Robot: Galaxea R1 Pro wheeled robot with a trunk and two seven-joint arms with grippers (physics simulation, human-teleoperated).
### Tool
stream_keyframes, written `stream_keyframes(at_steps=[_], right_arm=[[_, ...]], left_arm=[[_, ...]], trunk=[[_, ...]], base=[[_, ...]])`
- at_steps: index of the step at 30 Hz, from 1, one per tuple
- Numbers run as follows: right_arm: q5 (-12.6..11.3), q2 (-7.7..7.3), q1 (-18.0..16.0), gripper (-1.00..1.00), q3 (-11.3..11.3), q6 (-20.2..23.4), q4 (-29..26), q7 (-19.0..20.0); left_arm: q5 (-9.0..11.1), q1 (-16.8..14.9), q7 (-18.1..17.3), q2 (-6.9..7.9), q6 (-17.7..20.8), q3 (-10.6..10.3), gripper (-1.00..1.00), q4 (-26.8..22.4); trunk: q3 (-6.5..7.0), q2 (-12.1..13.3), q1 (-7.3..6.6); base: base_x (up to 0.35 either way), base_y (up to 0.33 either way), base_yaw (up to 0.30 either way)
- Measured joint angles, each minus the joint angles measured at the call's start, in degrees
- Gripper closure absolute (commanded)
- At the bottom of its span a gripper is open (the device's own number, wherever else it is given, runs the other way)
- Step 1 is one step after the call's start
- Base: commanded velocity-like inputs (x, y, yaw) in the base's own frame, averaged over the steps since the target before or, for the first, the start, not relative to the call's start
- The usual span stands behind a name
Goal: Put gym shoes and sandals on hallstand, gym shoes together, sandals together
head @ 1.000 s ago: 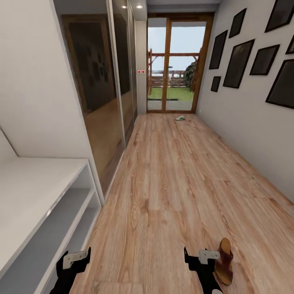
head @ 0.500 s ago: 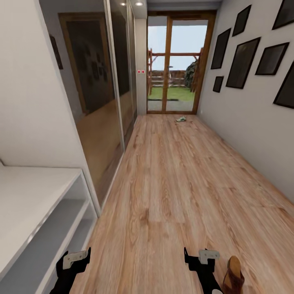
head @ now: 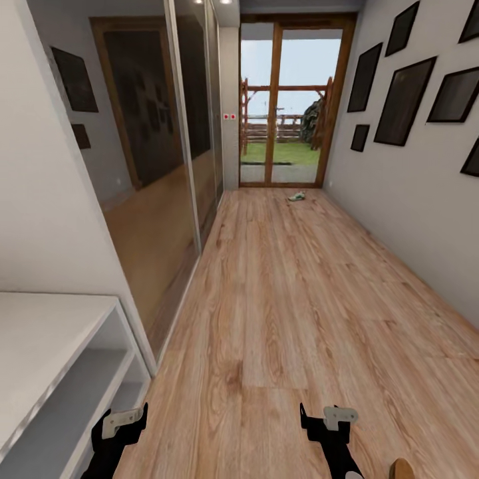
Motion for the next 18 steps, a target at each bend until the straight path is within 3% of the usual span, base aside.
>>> stream_keyframes(at_steps=[7,18], right_arm=[[0.0,0.0,0.0,-1.0,0.0,-0.01,0.0,0.0],[0.0,0.0,0.0,-1.0,0.0,-0.02,0.0,0.0]], left_arm=[[-0.06,0.01,0.03,0.0,0.0,-0.1,-1.0,0.0],[-0.08,0.01,0.03,0.0,-0.02,-0.14,-1.0,0.0]], trunk=[[0.0,0.0,0.0],[0.0,0.0,0.0]], base=[[0.208,0.0,0.0],[0.053,0.0,0.0]])
